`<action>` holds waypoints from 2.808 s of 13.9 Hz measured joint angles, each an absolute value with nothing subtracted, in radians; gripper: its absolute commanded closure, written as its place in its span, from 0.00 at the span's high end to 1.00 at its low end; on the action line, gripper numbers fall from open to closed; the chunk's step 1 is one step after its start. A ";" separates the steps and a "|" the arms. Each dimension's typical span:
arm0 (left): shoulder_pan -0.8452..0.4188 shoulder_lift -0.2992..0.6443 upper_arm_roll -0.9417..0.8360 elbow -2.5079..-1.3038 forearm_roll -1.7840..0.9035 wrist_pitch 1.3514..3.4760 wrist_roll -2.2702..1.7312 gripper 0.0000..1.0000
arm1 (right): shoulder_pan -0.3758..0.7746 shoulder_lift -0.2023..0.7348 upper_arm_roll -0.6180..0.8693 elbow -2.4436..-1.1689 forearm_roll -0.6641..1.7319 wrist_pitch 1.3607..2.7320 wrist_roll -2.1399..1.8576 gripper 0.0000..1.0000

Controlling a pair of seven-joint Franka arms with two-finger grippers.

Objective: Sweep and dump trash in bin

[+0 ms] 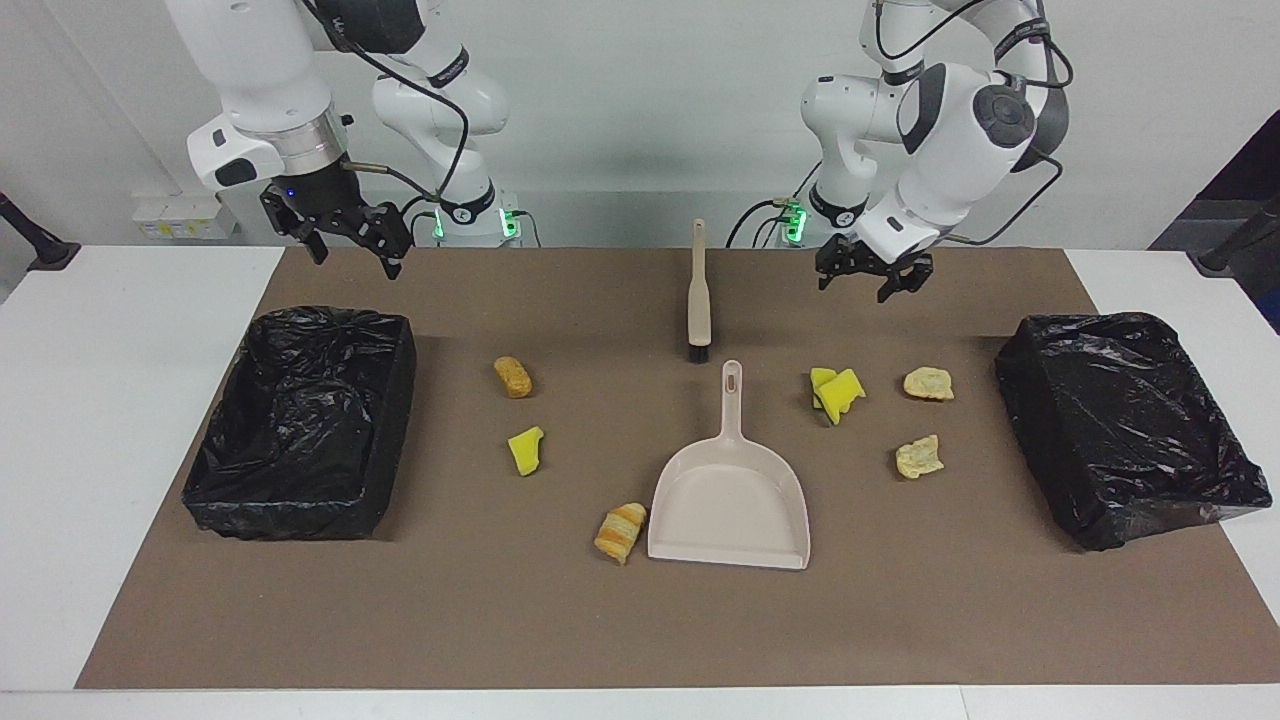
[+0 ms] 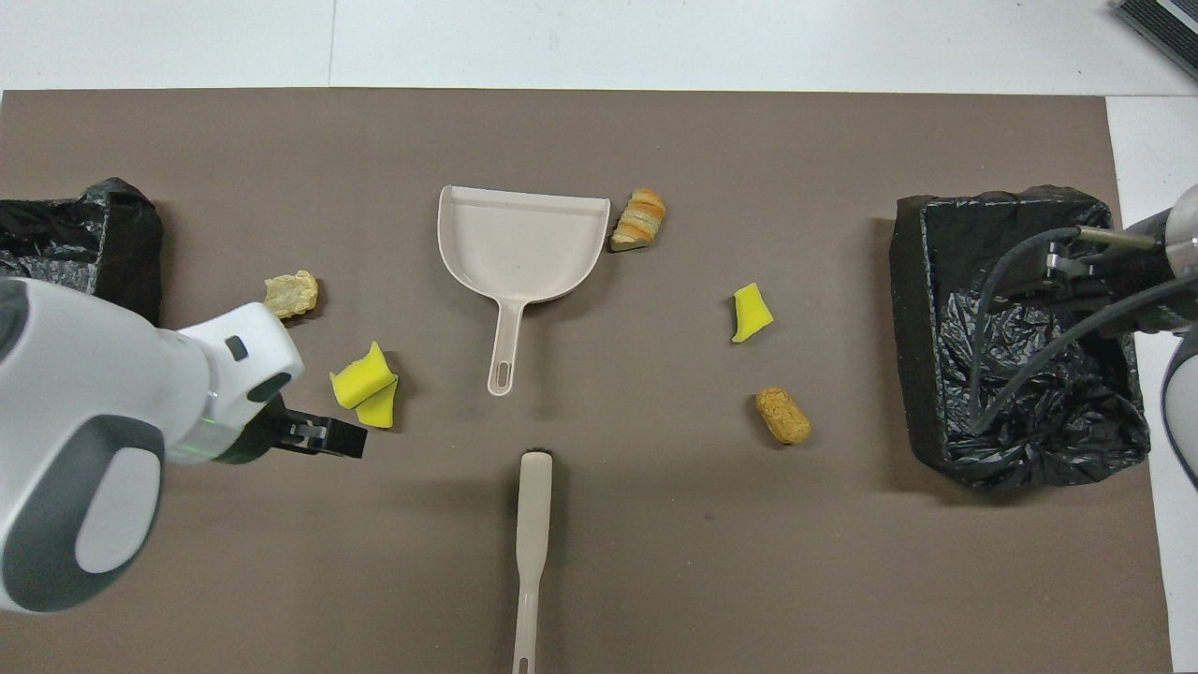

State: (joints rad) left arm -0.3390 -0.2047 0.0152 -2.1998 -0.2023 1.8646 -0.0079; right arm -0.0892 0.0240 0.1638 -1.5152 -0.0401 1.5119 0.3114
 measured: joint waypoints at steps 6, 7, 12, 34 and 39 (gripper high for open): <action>-0.714 -0.223 0.009 -2.439 -0.213 2.146 -0.289 1.00 | -0.006 0.080 0.175 -1.543 -0.039 1.667 0.369 1.00; -0.778 -0.223 0.005 -2.468 -0.213 2.183 -0.345 1.00 | 0.035 0.108 0.176 -1.545 -0.039 1.708 0.413 1.00; -0.869 -0.265 -0.090 -2.587 -0.213 2.308 -0.509 0.94 | 0.257 0.295 0.178 -1.517 -0.067 1.865 0.644 1.00; -0.815 -0.320 -0.115 -2.649 -0.199 2.302 -0.561 0.00 | 0.605 0.651 0.170 -1.338 -0.161 2.056 0.869 0.52; -0.792 -0.378 -0.115 -2.644 -0.171 2.192 -0.561 0.00 | 0.605 0.651 0.170 -1.343 -0.161 2.063 0.868 0.04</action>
